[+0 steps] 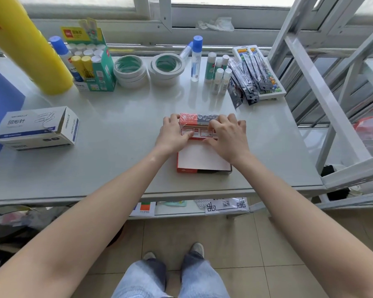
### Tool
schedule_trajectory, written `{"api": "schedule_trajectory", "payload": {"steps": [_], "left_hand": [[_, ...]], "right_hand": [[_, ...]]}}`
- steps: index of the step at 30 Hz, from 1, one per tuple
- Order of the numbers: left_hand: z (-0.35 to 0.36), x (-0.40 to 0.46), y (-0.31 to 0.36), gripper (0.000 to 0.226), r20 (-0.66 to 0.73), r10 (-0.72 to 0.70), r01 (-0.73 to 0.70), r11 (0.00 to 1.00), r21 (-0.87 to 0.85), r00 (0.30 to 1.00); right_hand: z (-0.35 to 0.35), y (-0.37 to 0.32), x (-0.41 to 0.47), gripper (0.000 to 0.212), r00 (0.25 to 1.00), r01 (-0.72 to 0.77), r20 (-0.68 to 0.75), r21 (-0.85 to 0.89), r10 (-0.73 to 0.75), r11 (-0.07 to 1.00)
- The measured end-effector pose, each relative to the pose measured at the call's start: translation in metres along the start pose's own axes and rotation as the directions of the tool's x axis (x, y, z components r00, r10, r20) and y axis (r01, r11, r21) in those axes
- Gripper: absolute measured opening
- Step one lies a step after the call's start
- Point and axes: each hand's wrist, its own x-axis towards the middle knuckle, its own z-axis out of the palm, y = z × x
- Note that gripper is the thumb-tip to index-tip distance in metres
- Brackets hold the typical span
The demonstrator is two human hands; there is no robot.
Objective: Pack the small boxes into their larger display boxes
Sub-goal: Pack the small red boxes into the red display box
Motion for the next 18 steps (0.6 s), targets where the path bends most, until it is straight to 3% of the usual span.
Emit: {"api": "schedule_trajectory", "payload": {"steps": [4, 12, 15, 18], "left_hand": [[0.000, -0.001, 0.001, 0.060, -0.007, -0.001, 0.001, 1.000, 0.006, 1.000], [0.002, -0.003, 0.002, 0.056, -0.047, 0.012, -0.010, 0.999, 0.050, 0.999], [-0.001, -0.005, 0.000, 0.063, -0.033, 0.010, -0.009, 0.999, 0.047, 0.999], [-0.004, -0.008, -0.002, 0.071, -0.021, -0.003, 0.003, 1.000, 0.014, 1.000]], "right_hand": [[0.001, 0.000, -0.010, 0.024, 0.999, 0.030, -0.029, 0.000, -0.030, 1.000], [0.001, -0.007, -0.013, 0.035, 0.995, 0.022, 0.101, -0.012, -0.021, 1.000], [-0.002, -0.004, -0.010, 0.040, 0.994, -0.004, 0.109, 0.126, -0.010, 0.992], [-0.005, 0.000, -0.010, 0.046, 0.994, -0.106, -0.004, 0.308, 0.113, 0.945]]}}
